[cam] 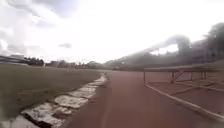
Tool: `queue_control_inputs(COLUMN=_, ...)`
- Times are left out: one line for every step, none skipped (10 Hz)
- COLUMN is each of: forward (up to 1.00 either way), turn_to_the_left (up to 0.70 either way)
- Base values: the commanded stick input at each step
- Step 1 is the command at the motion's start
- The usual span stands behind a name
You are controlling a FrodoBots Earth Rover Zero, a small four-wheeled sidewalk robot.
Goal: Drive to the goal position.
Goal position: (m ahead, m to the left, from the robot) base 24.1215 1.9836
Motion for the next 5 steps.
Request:
queue_control_inputs(forward=0.7, turn_to_the_left=-0.35)
queue_control_inputs(forward=0.7, turn_to_the_left=-0.35)
queue_control_inputs(forward=0.7, turn_to_the_left=-0.35)
queue_control_inputs(forward=0.7, turn_to_the_left=-0.35)
queue_control_inputs(forward=0.7, turn_to_the_left=-0.33)
